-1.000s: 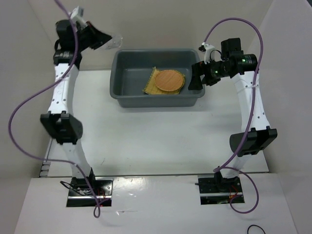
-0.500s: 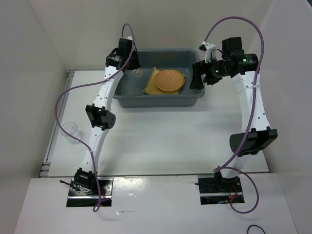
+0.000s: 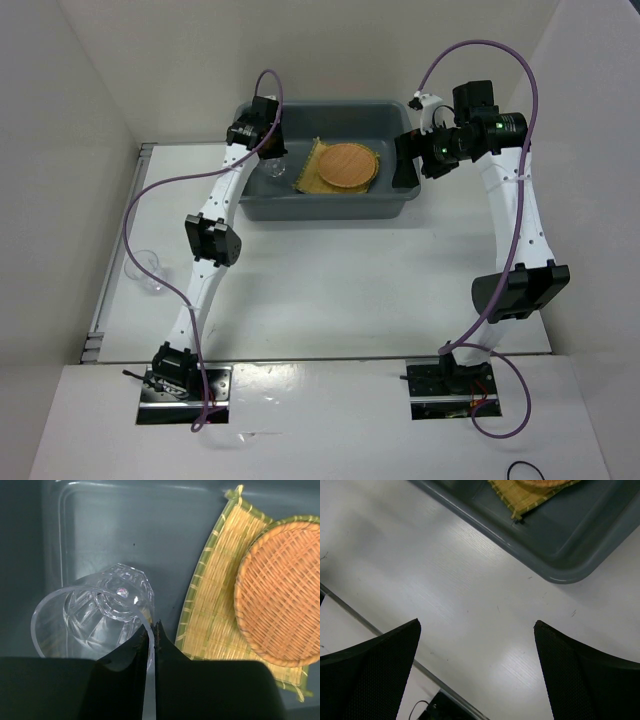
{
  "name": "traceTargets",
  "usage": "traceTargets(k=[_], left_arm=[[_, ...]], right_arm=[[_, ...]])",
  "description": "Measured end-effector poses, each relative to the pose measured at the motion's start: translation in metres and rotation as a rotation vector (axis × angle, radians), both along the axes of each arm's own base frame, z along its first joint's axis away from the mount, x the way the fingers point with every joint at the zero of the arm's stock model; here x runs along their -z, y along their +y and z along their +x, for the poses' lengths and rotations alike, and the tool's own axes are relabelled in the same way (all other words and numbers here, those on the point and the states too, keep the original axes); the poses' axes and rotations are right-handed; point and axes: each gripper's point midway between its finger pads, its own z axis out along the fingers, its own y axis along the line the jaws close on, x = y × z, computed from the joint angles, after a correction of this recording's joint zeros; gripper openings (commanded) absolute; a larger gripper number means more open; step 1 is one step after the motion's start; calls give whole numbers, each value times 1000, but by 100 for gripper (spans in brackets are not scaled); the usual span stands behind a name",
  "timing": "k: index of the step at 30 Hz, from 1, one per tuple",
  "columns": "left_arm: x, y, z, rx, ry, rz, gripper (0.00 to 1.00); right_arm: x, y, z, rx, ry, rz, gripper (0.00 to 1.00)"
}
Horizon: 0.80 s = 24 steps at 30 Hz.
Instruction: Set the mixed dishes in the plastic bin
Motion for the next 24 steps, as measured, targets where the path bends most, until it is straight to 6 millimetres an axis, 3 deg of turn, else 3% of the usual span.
traceTargets(k=[5,6,10,13,16,19,21,22,23,24], left_arm=[[4,0,1,5,3,4,30],[2,0,2,6,-5,5,46],[-9,3,6,-3,-44,17,75],[-23,9,7,-31,-72,36,79],[-69,24,4,-93,-152,63,80],[-148,60,-13,-249,-274,92,88],[-201,101,-40,-396,-335,98,100],[-226,128,-56,-494,-364,82,100],[-247,156,-73,-587,-383,64,100],[-252,187,-88,-684,-365,61,100]], right_arm=[[1,-3,-2,6,-1,-13,98],[1,-3,-2,6,-2,-13,98],[0,-3,-2,8,-4,-15,98],[0,-3,-2,7,-6,-14,98],[-1,-2,-2,2,-5,-8,98],[-5,0,-2,-6,-16,4,98],[-12,3,-2,-15,-32,17,98],[-16,4,-2,-21,-44,26,98],[-20,6,-2,-28,-52,34,98],[-23,8,-2,-35,-62,43,98]])
